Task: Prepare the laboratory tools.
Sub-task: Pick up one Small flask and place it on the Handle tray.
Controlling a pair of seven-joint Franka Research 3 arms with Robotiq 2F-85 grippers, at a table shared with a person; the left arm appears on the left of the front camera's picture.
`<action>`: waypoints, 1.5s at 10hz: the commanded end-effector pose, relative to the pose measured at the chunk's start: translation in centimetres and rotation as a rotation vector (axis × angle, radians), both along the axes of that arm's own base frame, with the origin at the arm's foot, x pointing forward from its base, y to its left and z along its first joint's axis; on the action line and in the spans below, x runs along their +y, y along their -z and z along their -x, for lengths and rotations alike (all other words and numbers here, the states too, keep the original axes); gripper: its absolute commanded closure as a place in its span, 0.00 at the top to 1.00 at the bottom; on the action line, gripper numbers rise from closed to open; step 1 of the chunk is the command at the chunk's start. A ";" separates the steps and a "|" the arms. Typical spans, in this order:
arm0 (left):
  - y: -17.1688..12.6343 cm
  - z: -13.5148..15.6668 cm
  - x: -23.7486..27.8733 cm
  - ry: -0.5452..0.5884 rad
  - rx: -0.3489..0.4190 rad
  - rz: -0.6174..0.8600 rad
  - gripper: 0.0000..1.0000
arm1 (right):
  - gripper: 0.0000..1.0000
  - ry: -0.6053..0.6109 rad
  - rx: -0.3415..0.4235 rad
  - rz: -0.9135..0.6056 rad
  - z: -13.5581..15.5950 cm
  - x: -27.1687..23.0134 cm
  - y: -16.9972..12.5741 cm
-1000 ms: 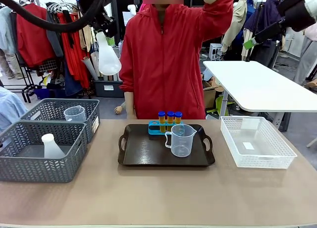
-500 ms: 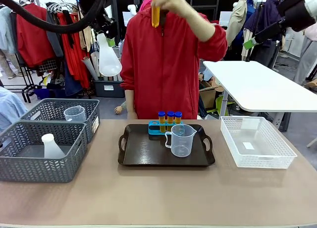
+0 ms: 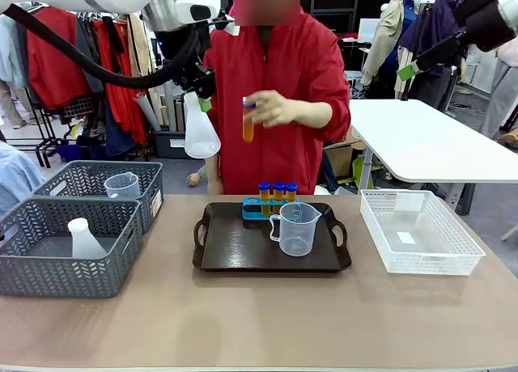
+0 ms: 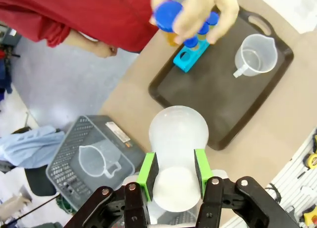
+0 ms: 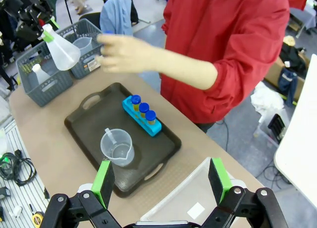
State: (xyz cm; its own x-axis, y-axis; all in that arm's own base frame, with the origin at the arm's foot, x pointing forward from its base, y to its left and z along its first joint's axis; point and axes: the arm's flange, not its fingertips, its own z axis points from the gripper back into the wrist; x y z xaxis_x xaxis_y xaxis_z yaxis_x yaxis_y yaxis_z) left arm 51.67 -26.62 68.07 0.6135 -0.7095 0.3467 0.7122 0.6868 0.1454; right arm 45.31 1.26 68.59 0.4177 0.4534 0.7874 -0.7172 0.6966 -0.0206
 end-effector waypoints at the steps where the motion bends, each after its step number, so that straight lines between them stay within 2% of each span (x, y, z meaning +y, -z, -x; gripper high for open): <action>1: -1.8 0.4 2.0 -0.007 0.015 0.010 0.00 | 1.00 -0.006 -0.004 -0.016 -0.1 -0.1 -0.1; 6: -2.4 1.3 5.1 -0.079 0.012 0.018 0.00 | 1.00 -0.006 -0.004 -0.016 -0.1 -0.1 -0.1; 14: -2.7 0.6 4.6 -0.078 0.009 0.000 0.00 | 1.00 -0.006 -0.004 -0.016 -0.1 -0.1 -0.1; 15: -2.2 0.5 4.3 -0.030 0.033 -0.028 0.00 | 1.00 -0.006 -0.004 -0.016 -0.1 -0.1 -0.1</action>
